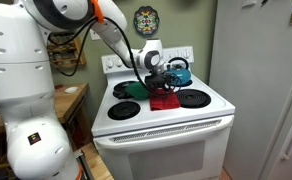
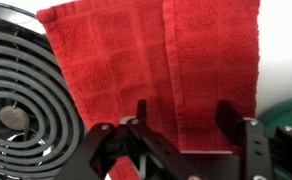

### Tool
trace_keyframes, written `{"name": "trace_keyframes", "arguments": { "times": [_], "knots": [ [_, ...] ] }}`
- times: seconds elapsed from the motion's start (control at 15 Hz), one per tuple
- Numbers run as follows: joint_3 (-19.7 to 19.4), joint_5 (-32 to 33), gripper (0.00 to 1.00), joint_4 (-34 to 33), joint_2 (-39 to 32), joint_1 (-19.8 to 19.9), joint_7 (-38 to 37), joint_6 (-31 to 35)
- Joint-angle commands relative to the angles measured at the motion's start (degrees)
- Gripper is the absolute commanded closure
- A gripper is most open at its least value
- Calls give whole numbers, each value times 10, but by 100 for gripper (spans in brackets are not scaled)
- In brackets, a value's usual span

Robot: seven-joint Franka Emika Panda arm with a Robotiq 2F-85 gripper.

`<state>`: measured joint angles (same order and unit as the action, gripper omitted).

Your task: Unwrap the spoon and fork from the red cloth

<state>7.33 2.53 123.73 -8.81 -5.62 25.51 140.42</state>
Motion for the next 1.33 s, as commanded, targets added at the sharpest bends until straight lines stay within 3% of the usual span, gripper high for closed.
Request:
{"name": "trace_keyframes", "arguments": {
  "times": [0.0,0.2,0.4,0.47,0.73,1.0,1.07,1.27],
  "knots": [
    [9,-57,58,1,-3,19,56,-9],
    [11,-89,76,0,-5,26,85,-15],
    [11,-109,82,0,-8,28,101,-22],
    [10,-112,77,0,-9,28,103,-24],
    [10,-116,100,1,-9,29,109,-27],
    [11,-110,100,1,-8,27,107,-29],
    [10,-108,83,1,-7,27,105,-29],
    [8,-102,59,4,-5,27,98,-20]
  ]
}}
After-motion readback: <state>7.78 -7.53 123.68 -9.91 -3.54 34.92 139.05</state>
